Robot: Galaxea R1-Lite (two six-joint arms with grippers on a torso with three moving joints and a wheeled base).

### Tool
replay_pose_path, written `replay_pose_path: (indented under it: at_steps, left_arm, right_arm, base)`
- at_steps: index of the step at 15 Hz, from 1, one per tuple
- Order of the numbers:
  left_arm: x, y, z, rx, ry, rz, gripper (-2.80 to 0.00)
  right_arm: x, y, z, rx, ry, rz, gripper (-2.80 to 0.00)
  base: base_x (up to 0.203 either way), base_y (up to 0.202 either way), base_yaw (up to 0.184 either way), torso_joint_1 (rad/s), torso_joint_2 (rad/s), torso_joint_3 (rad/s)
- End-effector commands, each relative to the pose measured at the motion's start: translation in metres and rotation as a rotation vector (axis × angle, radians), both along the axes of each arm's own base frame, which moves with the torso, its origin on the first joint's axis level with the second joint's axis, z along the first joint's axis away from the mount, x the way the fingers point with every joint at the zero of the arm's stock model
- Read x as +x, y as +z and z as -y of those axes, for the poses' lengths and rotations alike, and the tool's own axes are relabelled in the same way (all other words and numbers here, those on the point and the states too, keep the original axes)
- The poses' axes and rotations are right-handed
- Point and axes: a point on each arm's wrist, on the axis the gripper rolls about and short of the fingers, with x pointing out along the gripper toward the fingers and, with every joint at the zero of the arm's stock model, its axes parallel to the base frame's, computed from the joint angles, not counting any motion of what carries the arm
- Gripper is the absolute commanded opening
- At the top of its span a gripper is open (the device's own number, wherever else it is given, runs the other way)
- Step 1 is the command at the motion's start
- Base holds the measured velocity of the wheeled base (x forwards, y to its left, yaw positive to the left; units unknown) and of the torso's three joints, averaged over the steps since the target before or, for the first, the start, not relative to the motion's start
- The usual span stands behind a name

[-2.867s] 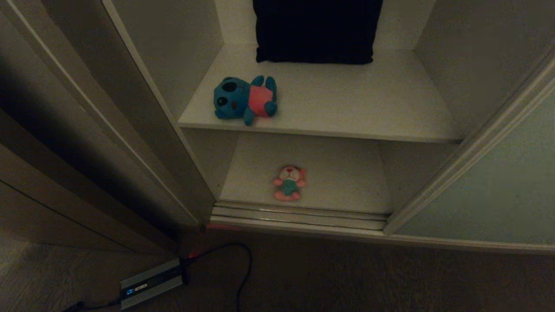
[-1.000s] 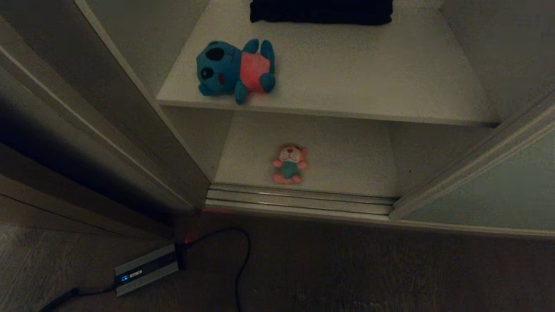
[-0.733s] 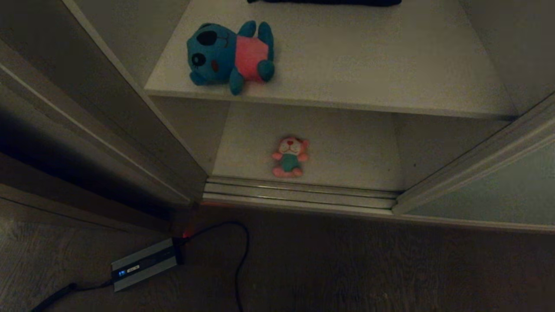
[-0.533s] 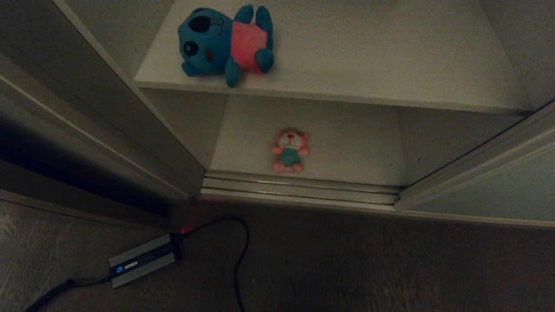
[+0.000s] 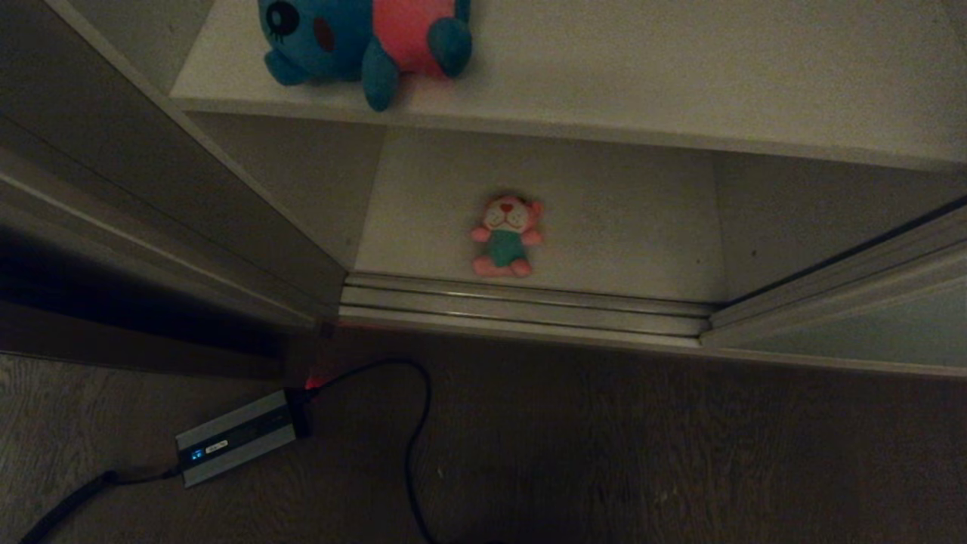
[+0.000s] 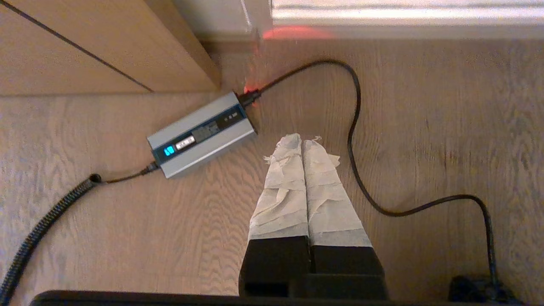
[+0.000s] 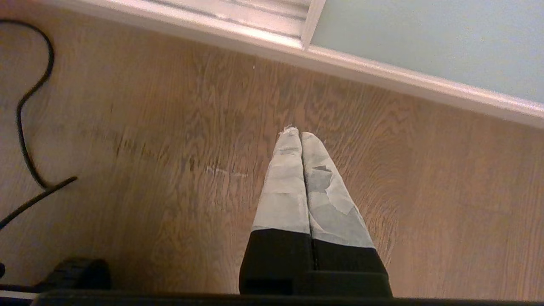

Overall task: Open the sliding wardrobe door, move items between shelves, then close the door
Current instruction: Place the pink doll on the higher shelf

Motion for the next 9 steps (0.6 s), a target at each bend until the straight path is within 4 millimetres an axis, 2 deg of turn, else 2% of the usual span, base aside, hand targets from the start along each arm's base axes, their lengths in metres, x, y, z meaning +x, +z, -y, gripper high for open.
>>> replay_pose_path:
  at_steps: [1, 9]
  left_arm:
    - [0.0002, -0.0001, 0.0, 0.0, 0.0, -0.003, -2.8]
    - [0.0004, 0.0003, 0.0, 0.0, -0.002, 0.004, -2.8]
  right_arm:
    - [-0.0001, -0.0003, 0.0, -0.001, 0.001, 0.001, -2.8]
    - [-0.0001, -0.0004, 0.0, -0.001, 0.001, 0.001, -2.8]
  base:
    - [0.0, 0.0, 0.0, 0.003, 0.0, -0.198]
    - [0.0, 0.0, 0.0, 0.003, 0.0, -0.199]
